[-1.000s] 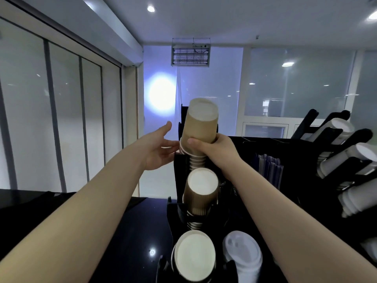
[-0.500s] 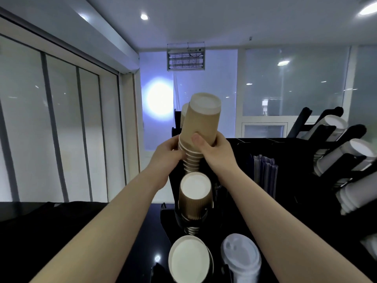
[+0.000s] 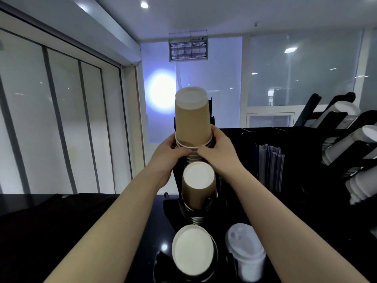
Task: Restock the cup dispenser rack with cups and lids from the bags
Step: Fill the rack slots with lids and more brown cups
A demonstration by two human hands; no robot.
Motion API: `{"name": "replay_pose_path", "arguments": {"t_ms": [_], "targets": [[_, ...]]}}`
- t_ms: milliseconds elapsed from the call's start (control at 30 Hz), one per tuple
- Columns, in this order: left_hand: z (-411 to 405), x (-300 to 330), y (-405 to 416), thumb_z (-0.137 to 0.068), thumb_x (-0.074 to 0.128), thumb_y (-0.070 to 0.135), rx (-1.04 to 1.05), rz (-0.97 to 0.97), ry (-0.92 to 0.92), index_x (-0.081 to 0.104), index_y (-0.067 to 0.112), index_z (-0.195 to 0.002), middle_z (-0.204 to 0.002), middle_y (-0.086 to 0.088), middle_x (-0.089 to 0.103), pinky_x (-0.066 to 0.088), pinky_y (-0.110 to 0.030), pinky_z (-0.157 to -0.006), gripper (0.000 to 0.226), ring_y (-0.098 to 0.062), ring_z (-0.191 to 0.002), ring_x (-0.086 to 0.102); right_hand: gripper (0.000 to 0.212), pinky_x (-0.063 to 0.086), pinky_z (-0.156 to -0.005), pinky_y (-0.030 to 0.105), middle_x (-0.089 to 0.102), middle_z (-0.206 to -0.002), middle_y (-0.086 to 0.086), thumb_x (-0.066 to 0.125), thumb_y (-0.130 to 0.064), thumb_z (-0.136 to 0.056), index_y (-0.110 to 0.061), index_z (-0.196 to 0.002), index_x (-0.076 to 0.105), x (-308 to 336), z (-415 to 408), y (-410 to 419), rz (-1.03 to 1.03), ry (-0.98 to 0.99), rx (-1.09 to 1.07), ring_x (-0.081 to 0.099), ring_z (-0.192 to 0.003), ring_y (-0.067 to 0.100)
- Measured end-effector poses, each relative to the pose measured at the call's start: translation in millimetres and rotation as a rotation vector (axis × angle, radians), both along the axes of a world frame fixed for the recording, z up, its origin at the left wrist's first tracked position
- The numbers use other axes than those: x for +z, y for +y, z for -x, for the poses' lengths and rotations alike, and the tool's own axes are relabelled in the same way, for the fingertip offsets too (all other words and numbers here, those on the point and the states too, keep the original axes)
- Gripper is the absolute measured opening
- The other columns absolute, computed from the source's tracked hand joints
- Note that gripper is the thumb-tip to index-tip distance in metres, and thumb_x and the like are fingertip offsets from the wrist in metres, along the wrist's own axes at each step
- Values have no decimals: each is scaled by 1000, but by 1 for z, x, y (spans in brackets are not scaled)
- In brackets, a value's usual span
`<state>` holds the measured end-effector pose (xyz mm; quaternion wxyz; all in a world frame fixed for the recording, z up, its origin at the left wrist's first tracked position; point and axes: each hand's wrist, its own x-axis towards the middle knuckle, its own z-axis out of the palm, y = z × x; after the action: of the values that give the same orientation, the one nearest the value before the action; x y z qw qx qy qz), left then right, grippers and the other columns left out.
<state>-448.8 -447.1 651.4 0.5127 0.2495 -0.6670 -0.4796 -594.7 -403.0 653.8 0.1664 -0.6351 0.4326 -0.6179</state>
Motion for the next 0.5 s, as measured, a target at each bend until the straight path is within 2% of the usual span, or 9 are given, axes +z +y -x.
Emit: {"name": "replay_pose_path", "arguments": {"t_ms": [67, 100, 167, 233, 300, 400, 500], "targets": [[0, -3, 0, -82, 63, 1, 23, 28, -10, 62, 21, -119, -107, 3, 72, 52, -28, -77, 42, -18, -98, 68, 39, 52, -70, 14, 70, -90, -25, 69, -30, -64, -44, -98, 56, -4, -1, 1, 40, -9, -9, 66, -86, -3], [-1, -4, -1, -82, 65, 4, 30, 45, -18, 63, 25, -117, -106, 7, 72, 53, -25, -76, 41, -15, -97, 68, 38, 54, -72, 17, 70, -91, -22, 69, -27, -67, -44, -98, 57, -6, -1, 1, 55, -13, -8, 66, -86, -1], [-2, -5, 0, -82, 67, 10, 41, 74, -41, 62, 34, -111, -102, 15, 72, 53, -20, -74, 38, -8, -95, 68, 40, 56, -80, 28, 71, -96, -16, 70, -18, -73, -40, -105, 59, -8, 0, 0, 77, -11, -7, 67, -90, 3], [-3, -5, 1, -81, 69, 15, 50, 93, -57, 61, 39, -107, -100, 19, 71, 52, -17, -73, 37, -4, -94, 67, 41, 55, -84, 31, 71, -102, -13, 69, -12, -80, -29, -117, 60, -9, 1, -1, 92, 2, -7, 67, -94, 3], [-4, -5, 1, -79, 69, 18, 53, 117, -60, 61, 40, -106, -98, 21, 71, 51, -14, -70, 36, -2, -92, 67, 42, 54, -85, 28, 71, -105, -12, 68, -13, -83, -23, -123, 59, -9, 3, 0, 94, 20, -3, 66, -96, 3], [-4, -6, 1, -75, 72, 22, 64, 138, -52, 59, 38, -113, -102, 19, 70, 52, -17, -73, 43, -4, -96, 67, 40, 53, -83, 23, 70, -106, -14, 68, -18, -86, -27, -124, 58, -10, 4, 2, 103, 47, 1, 66, -97, 2], [-6, -6, 0, -79, 73, 14, 73, 158, -39, 57, 39, -116, -103, 19, 69, 50, -12, -72, 47, 1, -95, 65, 49, 51, -91, 26, 67, -117, -12, 68, -18, -87, -25, -133, 52, -12, 5, 3, 114, 60, -9, 62, -106, 3]]}}
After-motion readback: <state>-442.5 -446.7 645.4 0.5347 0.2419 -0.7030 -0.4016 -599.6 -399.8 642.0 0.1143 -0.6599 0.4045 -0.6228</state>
